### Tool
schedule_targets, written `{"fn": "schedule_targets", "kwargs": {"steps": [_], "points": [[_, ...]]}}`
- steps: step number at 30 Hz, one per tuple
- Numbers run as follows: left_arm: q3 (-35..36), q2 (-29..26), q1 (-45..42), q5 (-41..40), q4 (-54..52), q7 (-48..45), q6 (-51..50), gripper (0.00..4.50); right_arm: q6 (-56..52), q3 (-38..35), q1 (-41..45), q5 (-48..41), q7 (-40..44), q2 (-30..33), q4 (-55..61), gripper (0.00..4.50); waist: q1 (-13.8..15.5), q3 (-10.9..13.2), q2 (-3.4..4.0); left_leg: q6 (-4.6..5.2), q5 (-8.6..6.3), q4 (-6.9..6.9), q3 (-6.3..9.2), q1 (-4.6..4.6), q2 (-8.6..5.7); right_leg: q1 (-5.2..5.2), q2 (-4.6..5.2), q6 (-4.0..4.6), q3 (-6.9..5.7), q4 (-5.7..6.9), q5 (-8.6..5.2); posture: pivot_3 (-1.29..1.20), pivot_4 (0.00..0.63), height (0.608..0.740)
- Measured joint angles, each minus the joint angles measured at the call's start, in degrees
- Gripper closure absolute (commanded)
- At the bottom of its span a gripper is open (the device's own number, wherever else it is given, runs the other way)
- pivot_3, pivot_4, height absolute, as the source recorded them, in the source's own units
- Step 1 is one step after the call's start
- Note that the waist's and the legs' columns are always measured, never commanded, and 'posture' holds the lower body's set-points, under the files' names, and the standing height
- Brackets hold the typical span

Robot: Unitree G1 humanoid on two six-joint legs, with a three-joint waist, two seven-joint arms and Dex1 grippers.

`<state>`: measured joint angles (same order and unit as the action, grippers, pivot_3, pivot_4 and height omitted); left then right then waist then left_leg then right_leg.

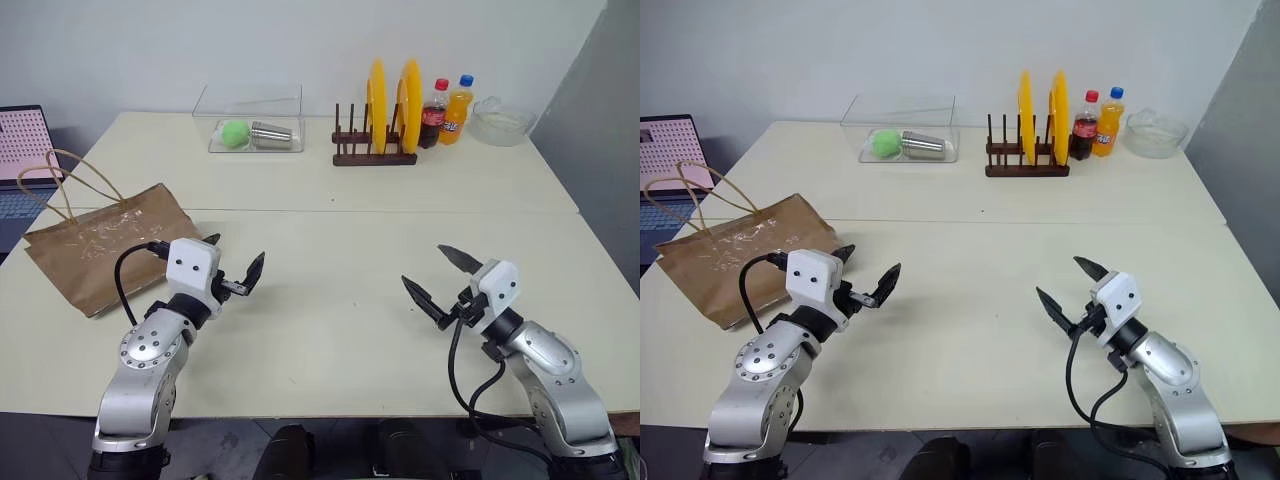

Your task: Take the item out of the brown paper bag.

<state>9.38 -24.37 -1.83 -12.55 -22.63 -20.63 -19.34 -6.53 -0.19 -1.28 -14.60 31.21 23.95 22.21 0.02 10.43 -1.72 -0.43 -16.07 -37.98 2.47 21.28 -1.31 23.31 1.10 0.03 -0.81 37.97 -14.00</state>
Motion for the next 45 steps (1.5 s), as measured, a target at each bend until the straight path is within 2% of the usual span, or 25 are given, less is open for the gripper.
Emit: {"fn": "schedule_targets", "kwargs": {"steps": [16,25,31,35,41,45], "points": [[-1.19,-0.19,0.01,1.75,0.15,-0.73,1.44,0.02,-0.39,0.90,0.24,0.08,-0.17,0.01,0.19,0.00,0.00,0.00,0.00,0.00,0.00,0.00,0.00,0.00,0.00,0.00,0.00,0.00,0.00,-0.01,0.00,0.00,0.150,0.740],[-3.91,-2.45,1.15,2.45,0.64,-7.28,8.00,0.02,-0.45,1.46,0.14,0.46,-0.17,0.07,0.19,0.00,-0.01,0.02,0.03,0.00,0.00,0.01,0.00,0.00,0.00,0.00,0.00,0.01,0.00,-0.01,-0.01,0.00,0.150,0.740],[-2.72,-1.64,1.75,2.04,1.65,-7.25,11.08,0.02,-1.89,2.01,0.49,0.41,0.35,0.46,0.19,0.00,-0.05,0.03,0.05,0.00,0.00,0.01,0.00,0.01,0.00,0.00,0.00,0.01,0.00,-0.02,-0.01,0.00,0.150,0.740],[0.96,-0.39,3.60,1.23,0.72,-3.77,9.45,0.02,-4.66,3.37,5.04,-1.28,2.91,0.84,0.19,0.00,-0.19,0.06,0.09,0.00,0.00,0.01,0.03,0.00,0.01,0.01,0.00,0.00,-0.01,-0.01,0.00,0.00,0.150,0.740],[11.33,0.28,7.02,-3.36,-4.43,1.07,3.78,0.02,-10.58,4.12,14.47,-8.57,10.03,2.71,1.50,0.00,-0.10,0.11,0.11,0.00,0.00,0.02,0.14,0.10,0.01,0.01,0.00,0.00,-0.12,-0.13,0.00,0.00,0.150,0.740],[23.04,-1.37,8.67,-10.25,-3.82,2.47,-1.46,0.02,-12.86,5.07,21.36,-11.55,15.29,4.03,0.68,0.00,-0.12,0.12,0.10,0.00,0.00,0.01,0.26,0.11,0.01,0.02,0.00,0.01,-0.25,-0.11,0.00,0.00,0.150,0.740]]}}
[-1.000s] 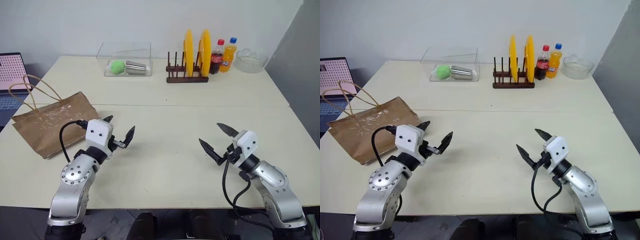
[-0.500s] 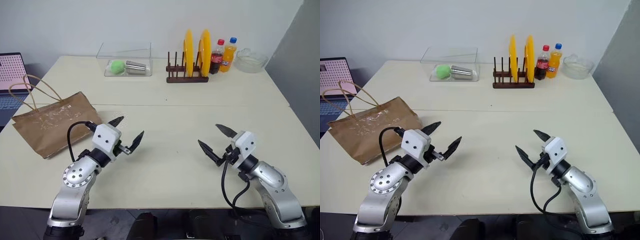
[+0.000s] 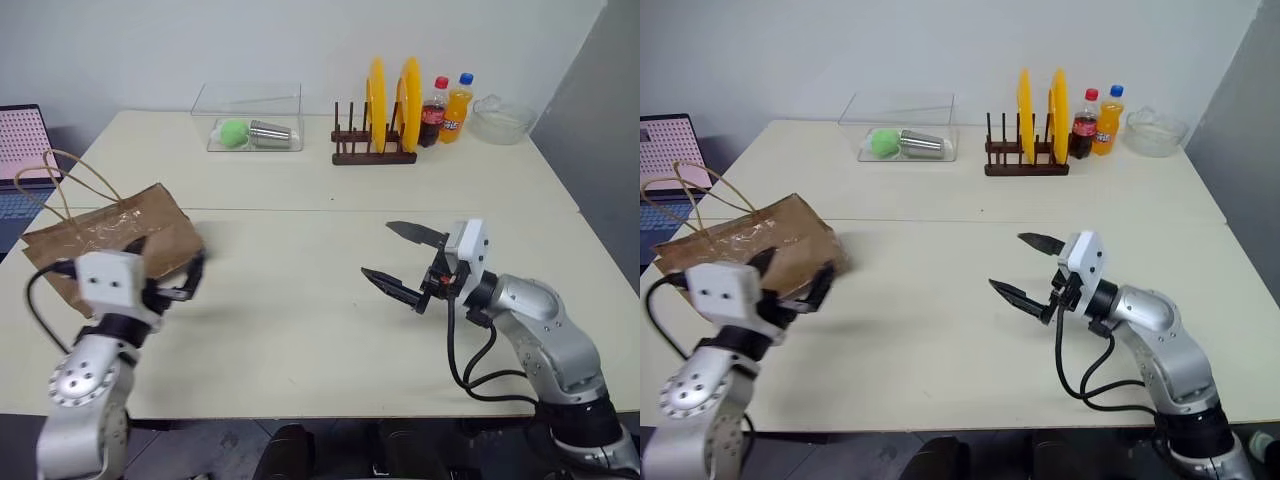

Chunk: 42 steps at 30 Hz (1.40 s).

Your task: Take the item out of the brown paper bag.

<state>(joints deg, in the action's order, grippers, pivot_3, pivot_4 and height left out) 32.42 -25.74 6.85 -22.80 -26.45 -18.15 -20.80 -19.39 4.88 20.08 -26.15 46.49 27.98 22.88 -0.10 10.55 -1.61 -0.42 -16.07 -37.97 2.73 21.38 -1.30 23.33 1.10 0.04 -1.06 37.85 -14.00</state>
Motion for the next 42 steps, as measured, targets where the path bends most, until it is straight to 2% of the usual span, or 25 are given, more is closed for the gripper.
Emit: {"fn": "schedule_targets", "kwargs": {"steps": [5,9,13,15,26,30,33,42], "points": [[12.68,-9.34,-2.68,-6.67,9.33,-1.65,-5.07,0.02,0.01,1.50,3.19,0.13,2.06,-0.92,-3.26,0.00,0.08,0.01,0.02,0.00,0.00,0.00,0.10,0.02,-0.01,-0.01,0.01,0.03,-0.11,-0.01,-0.02,0.00,0.150,0.740],[14.86,-15.95,-7.29,-10.92,16.45,-4.43,-9.67,0.02,-0.03,3.32,3.59,0.18,2.39,-1.64,-3.15,0.00,0.32,0.00,-0.01,-0.01,0.00,-0.02,0.10,0.10,-0.04,-0.01,0.06,0.01,-0.12,-0.13,0.00,0.00,0.150,0.740],[11.99,-24.97,-15.30,-11.94,29.50,-11.11,-12.25,0.02,-1.24,3.86,4.51,0.16,2.25,-1.63,-1.85,0.00,0.11,0.01,-0.01,-0.01,0.01,0.01,0.11,0.14,-0.04,0.10,0.05,0.02,-0.12,-0.07,0.00,0.00,0.150,0.740],[9.21,-27.54,-19.08,-11.56,35.07,-13.86,-12.26,0.02,-1.61,4.00,5.01,0.15,2.18,-1.53,-1.02,0.00,0.05,0.03,0.02,-0.02,0.00,0.02,0.11,0.15,-0.04,0.13,0.05,0.03,-0.12,-0.06,0.00,0.00,0.150,0.740],[-5.66,-31.81,-44.32,-1.92,70.30,-22.59,-5.94,0.02,-4.54,3.40,5.98,0.09,1.54,-0.60,1.92,0.00,0.06,-0.04,-0.10,-0.04,0.01,0.00,0.05,0.66,-0.06,0.68,0.06,0.33,-0.10,0.07,0.20,0.00,0.150,0.740],[-10.17,-32.02,-50.55,2.45,78.82,-25.30,-1.94,0.02,-5.67,3.18,5.95,-0.08,0.90,-0.37,2.92,0.00,-0.02,-0.04,-0.10,-0.04,0.01,0.00,-0.01,0.68,-0.07,0.74,0.07,0.33,-0.05,0.13,0.21,0.00,0.150,0.740],[-12.33,-32.00,-54.55,4.54,83.31,-26.63,-0.09,0.64,-6.81,3.03,6.08,-1.43,0.88,0.00,4.24,0.00,-0.11,-0.04,-0.10,-0.04,0.01,0.00,-0.01,0.71,-0.07,0.77,0.06,0.33,-0.06,0.16,0.21,0.00,0.150,0.740],[-14.08,-31.95,-57.35,6.71,88.10,-29.40,2.02,3.48,-11.39,0.57,9.83,-10.14,4.82,3.52,6.85,0.00,-0.22,-0.04,-0.13,-0.03,0.01,-0.03,0.01,0.71,-0.06,0.75,0.07,0.33,-0.07,0.18,0.21,0.00,0.150,0.740]]}}
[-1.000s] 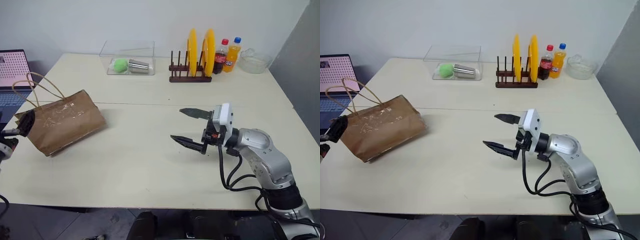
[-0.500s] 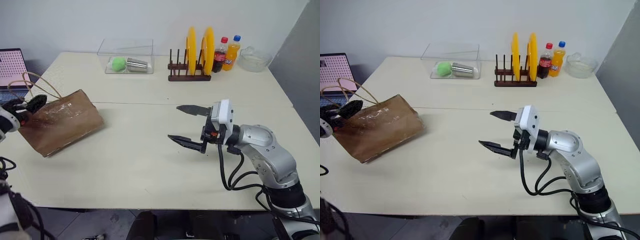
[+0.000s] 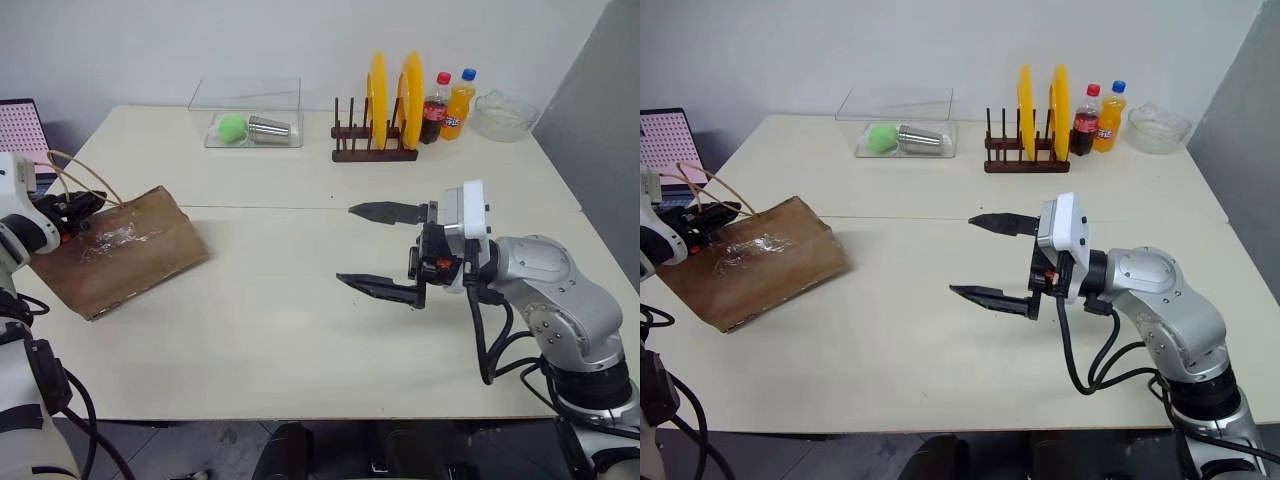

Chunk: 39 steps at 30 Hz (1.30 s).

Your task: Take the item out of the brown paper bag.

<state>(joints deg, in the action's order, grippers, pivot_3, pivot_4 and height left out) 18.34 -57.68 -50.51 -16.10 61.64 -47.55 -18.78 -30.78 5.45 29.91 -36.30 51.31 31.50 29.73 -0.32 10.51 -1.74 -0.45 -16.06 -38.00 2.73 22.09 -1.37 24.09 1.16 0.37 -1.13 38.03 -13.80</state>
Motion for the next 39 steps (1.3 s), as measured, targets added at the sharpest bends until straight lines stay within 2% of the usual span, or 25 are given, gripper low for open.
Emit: {"fn": "schedule_targets", "kwargs": {"steps": [3,11,16,25,31,39], "points": [[0.01,0.09,-0.30,-0.01,0.31,-0.48,0.41,4.45,-0.45,0.08,0.77,-0.91,1.60,1.05,-0.35,0.00,0.01,0.00,0.00,0.00,0.00,-0.02,-0.01,0.00,0.00,0.00,0.00,0.00,0.00,0.01,0.00,0.00,0.150,0.740],[0.12,0.23,-0.35,-0.93,-1.57,-2.14,-0.82,4.45,0.30,0.49,1.30,-0.27,4.79,1.89,-2.68,0.00,0.00,0.00,-0.02,0.00,0.00,-0.05,0.01,0.03,0.00,0.00,0.00,0.00,0.00,0.03,0.00,0.00,0.150,0.740],[0.44,1.09,0.03,-3.16,-10.16,-3.16,-5.25,4.45,1.21,1.01,1.12,1.29,5.21,2.00,-3.04,0.00,0.15,0.00,-0.03,0.00,0.00,-0.07,0.02,0.06,0.00,0.00,0.00,-0.01,0.00,0.03,0.01,0.00,0.150,0.740],[-0.21,6.92,-0.23,-6.96,-27.52,-1.53,-14.17,4.45,1.74,1.13,-2.02,3.50,5.39,3.42,-2.97,0.00,0.19,0.01,-0.05,-0.02,0.01,-0.12,0.03,0.13,0.00,0.04,0.00,-0.01,0.01,0.05,0.02,0.00,0.150,0.740],[-3.54,12.53,-4.91,-7.29,-30.74,0.35,-17.00,4.45,1.72,-0.03,-5.16,3.60,3.26,4.09,-1.68,0.00,0.22,0.01,-0.06,-0.03,0.02,-0.16,0.00,0.13,-0.03,0.02,0.00,-0.02,0.03,0.05,0.02,0.00,0.150,0.740],[-11.34,25.43,-13.76,-5.25,-28.76,0.94,-17.02,4.45,0.40,-3.47,-13.86,3.60,-2.88,5.02,3.55,0.00,0.70,0.02,-0.08,-0.25,0.15,-0.54,0.08,0.47,-0.05,0.08,0.01,-0.05,-0.04,0.07,0.04,0.00,0.150,0.740]]}}
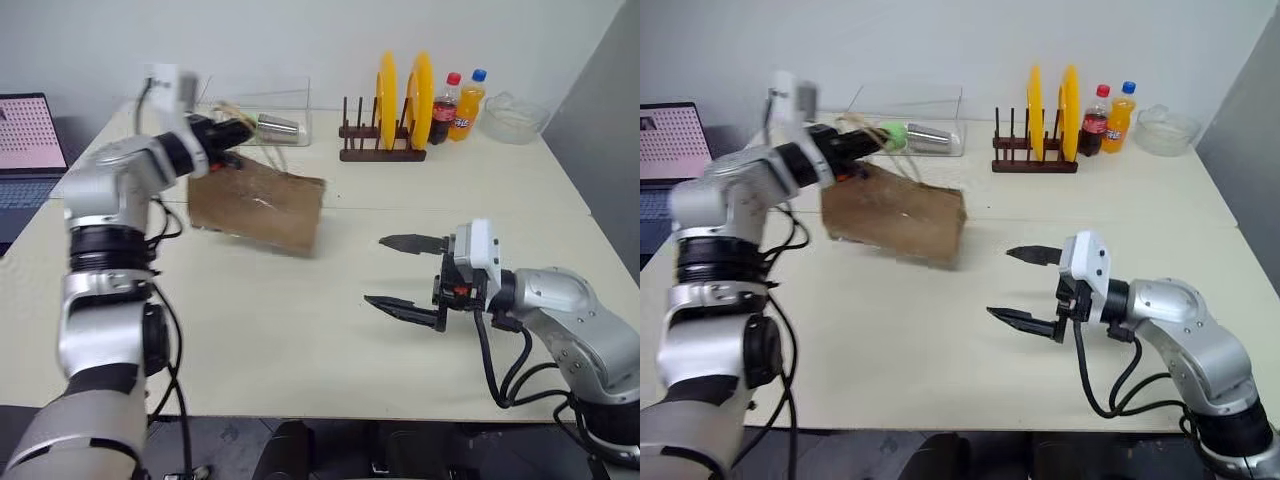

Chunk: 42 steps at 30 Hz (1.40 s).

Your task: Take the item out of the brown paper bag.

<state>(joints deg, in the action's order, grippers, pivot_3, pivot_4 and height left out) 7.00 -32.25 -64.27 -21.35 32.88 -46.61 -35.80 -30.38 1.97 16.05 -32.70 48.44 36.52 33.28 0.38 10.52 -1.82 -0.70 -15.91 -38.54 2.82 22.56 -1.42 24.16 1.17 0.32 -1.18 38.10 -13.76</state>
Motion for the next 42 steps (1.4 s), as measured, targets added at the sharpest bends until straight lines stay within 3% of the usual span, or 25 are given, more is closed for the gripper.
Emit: {"fn": "schedule_targets", "kwargs": {"steps": [6,13,42], "points": [[-2.04,7.00,-5.53,2.19,6.36,1.75,1.62,4.45,-0.84,-2.79,-5.93,0.00,-3.68,1.31,3.22,0.00,-0.50,0.01,0.01,0.20,-0.11,-0.22,-0.04,0.06,0.00,0.00,-0.03,-0.06,0.05,0.02,0.02,0.00,0.150,0.740],[-3.05,11.33,-9.46,4.95,14.04,2.98,5.50,4.45,-1.10,-4.69,-9.85,0.11,-6.40,1.93,5.46,0.00,-0.60,0.02,0.01,0.23,-0.12,-0.27,-0.03,0.03,0.02,0.01,-0.07,-0.15,0.05,0.16,-0.02,0.00,0.150,0.740],[0.10,19.32,-14.79,7.28,23.37,17.30,8.21,4.45,-1.11,-5.34,-12.38,2.24,-9.76,3.56,7.05,0.00,-0.50,0.04,-0.02,0.21,-0.11,-0.35,-0.08,-0.07,-0.02,0.05,-0.05,-0.36,0.13,0.52,-0.15,0.00,0.150,0.740]]}}
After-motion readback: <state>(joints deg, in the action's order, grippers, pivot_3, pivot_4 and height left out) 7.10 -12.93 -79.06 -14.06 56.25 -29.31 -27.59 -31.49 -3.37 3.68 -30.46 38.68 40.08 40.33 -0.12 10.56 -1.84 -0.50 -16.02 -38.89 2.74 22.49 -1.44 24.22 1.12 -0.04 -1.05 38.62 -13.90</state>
